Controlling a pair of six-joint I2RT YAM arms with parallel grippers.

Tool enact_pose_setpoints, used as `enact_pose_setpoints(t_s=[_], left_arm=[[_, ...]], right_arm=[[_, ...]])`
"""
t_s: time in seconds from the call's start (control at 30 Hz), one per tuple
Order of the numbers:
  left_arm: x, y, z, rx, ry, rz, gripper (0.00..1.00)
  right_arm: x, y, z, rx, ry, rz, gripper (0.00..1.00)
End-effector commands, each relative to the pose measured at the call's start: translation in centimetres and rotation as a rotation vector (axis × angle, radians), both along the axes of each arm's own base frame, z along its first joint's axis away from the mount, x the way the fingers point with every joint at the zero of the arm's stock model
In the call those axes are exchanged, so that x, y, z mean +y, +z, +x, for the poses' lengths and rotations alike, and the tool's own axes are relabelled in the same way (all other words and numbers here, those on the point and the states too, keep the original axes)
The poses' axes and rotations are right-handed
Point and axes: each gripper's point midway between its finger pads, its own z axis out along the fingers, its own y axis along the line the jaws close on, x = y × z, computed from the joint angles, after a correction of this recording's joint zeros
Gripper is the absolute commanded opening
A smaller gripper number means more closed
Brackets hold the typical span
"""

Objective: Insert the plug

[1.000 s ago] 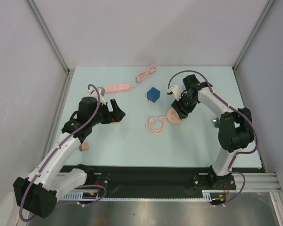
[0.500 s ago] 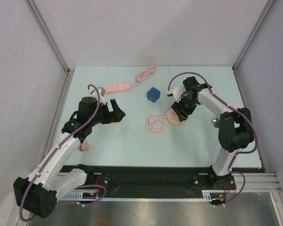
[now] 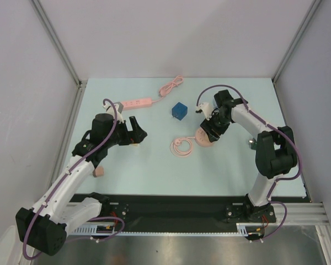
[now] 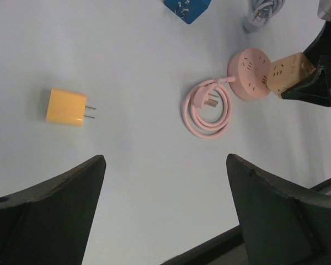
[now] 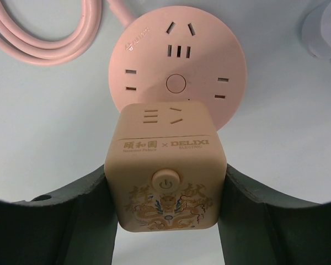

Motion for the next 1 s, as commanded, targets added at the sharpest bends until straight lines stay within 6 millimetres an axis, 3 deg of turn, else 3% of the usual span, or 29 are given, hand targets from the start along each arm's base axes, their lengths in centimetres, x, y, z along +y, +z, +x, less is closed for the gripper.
enact_pose_setpoints(t_s=[0.0, 0.13, 0.4, 0.63, 0.97], left_arm=[[0.1, 0.7, 0.3, -0.045, -0.006, -0.009, 0.97], [0.1, 0.8, 0.3, -0.048, -0.008, -0.010, 0.97], [0.0, 0.8, 0.3, -0.046, -0.008, -0.011, 0.97], [0.0, 0.7, 0.3, -0.046, -0.010, -0.011, 0.97], [0.0, 0.7, 0.3, -0.046, -0.009, -0.010, 0.97]], right_arm=[[-0.7, 0.0, 0.9, -0.030, -0.021, -0.012, 0.00], [-0.9, 0.1, 1.1, -0.037, -0.022, -0.023, 0.00], [0.9, 3.0, 1.7, -0.087, 0.009, 0.050, 0.00], [0.7, 3.7, 1.7, -0.106, 0.007, 0.052, 0.00], [0.1, 1.2, 1.5, -0.066, -0.002, 0.025, 0.00]])
